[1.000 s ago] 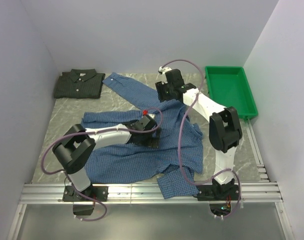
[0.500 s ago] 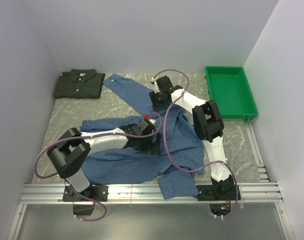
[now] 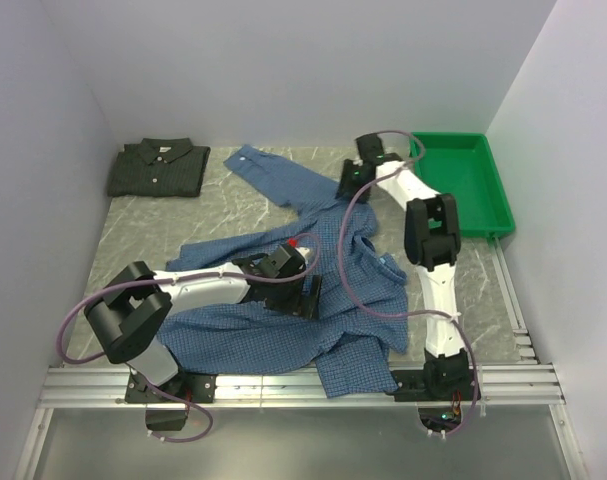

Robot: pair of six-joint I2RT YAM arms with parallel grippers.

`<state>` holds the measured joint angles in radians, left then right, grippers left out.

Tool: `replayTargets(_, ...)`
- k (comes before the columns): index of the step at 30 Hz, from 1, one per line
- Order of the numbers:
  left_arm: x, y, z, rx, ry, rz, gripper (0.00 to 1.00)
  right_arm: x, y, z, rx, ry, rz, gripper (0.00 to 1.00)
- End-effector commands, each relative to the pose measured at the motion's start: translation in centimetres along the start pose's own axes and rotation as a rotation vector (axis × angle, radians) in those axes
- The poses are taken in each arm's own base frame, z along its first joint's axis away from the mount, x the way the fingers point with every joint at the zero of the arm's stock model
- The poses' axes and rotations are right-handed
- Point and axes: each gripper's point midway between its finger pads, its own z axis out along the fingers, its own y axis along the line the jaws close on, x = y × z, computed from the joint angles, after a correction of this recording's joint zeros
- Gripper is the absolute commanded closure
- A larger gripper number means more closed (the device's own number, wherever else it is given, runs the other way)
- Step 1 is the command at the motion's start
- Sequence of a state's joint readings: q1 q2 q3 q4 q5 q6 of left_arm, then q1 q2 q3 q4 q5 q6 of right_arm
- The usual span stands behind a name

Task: Fold and stack the long sleeve shirts
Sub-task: Flatten the shirt out

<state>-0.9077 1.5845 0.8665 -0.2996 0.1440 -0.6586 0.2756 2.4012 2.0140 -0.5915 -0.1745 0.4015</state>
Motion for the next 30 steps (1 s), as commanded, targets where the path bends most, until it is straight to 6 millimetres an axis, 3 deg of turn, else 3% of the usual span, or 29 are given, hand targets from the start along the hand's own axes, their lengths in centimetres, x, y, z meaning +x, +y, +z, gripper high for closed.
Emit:
replayTargets(1,3.7,0.7,-0.3,0.000,0.124,-0.018,0.01,0.3,-4.9,-0.1,0.102,0.038,0.174,0.44)
replayTargets(2,3.7,0.6,-0.4,0.006,0.123,-0.015,0.01,-0.1,-6.0,-0.3,0.112,0.033,0.196,0.44)
replayTargets(4,3.5,0.4,-0.5,0.013,0.117,-0.009,0.01,-1.3,-6.2,-0.7,0.093,-0.001,0.190,0.44)
replayTargets(8,1.2,-0.5,-1.1,-0.002,0.069,0.009,0.01,-3.9,-4.5,-3.1,0.023,-0.078,0.122,0.44)
replayTargets(9,0.1,-0.6,-1.3,-0.024,0.035,0.013,0.01,-4.6,-3.8,-3.8,-0.004,-0.105,0.105,0.43)
replayTargets(10,-1.9,-1.8,-2.0,-0.008,-0.014,0.024,0.01,-5.9,-2.8,-5.9,-0.028,-0.156,0.085,0.43)
replayTargets(12,-4.3,-1.7,-3.1,-0.053,-0.081,0.014,0.01,-6.2,-2.0,-7.6,-0.051,-0.193,0.064,0.43)
replayTargets(13,-6.3,-2.4,-4.0,-0.048,-0.132,0.007,0.01,-7.3,-1.0,-10.4,-0.072,-0.251,0.052,0.43)
replayTargets(15,-8.9,-1.7,-5.5,-0.068,-0.200,-0.039,0.01,-6.3,-1.0,-11.7,-0.065,-0.264,0.049,0.43)
replayTargets(16,-10.6,-1.3,-6.5,-0.092,-0.248,-0.070,0.01,-6.6,-0.1,-14.1,-0.076,-0.308,0.038,0.43)
replayTargets(17,-11.6,-0.9,-7.4,-0.097,-0.282,-0.091,0.01,-6.1,0.1,-15.0,-0.078,-0.318,0.044,0.43)
replayTargets(18,-13.0,0.5,-8.2,-0.121,-0.317,-0.139,0.01,-4.1,-0.4,-14.6,-0.064,-0.284,0.052,0.43)
replayTargets(19,-13.8,1.3,-8.8,-0.136,-0.337,-0.174,0.01,-3.7,0.5,-16.4,-0.082,-0.304,0.055,0.43)
replayTargets(20,-14.3,2.4,-9.1,-0.156,-0.346,-0.203,0.01,-1.2,-0.2,-15.7,-0.065,-0.254,0.070,0.44)
replayTargets(21,-15.2,4.4,-9.5,-0.190,-0.363,-0.253,0.01,0.1,-0.1,-15.8,-0.066,-0.235,0.076,0.44)
replayTargets(22,-15.2,5.9,-9.5,-0.227,-0.359,-0.291,0.01,0.9,0.4,-16.9,-0.080,-0.241,0.090,0.44)
replayTargets(23,-15.2,7.3,-9.0,-0.256,-0.344,-0.319,0.01,3.7,0.3,-16.0,-0.080,-0.189,0.092,0.45)
replayTargets(24,-15.7,9.4,-9.1,-0.289,-0.350,-0.367,0.01,4.6,0.7,-16.8,-0.097,-0.192,0.092,0.45)
replayTargets(25,-15.9,10.6,-8.8,-0.313,-0.351,-0.385,0.01,7.6,0.6,-15.9,-0.103,-0.130,0.099,0.46)
replayTargets(30,-17.1,16.6,-7.9,-0.406,-0.358,-0.503,0.03,13.3,1.6,-15.8,-0.162,-0.059,0.091,0.47)
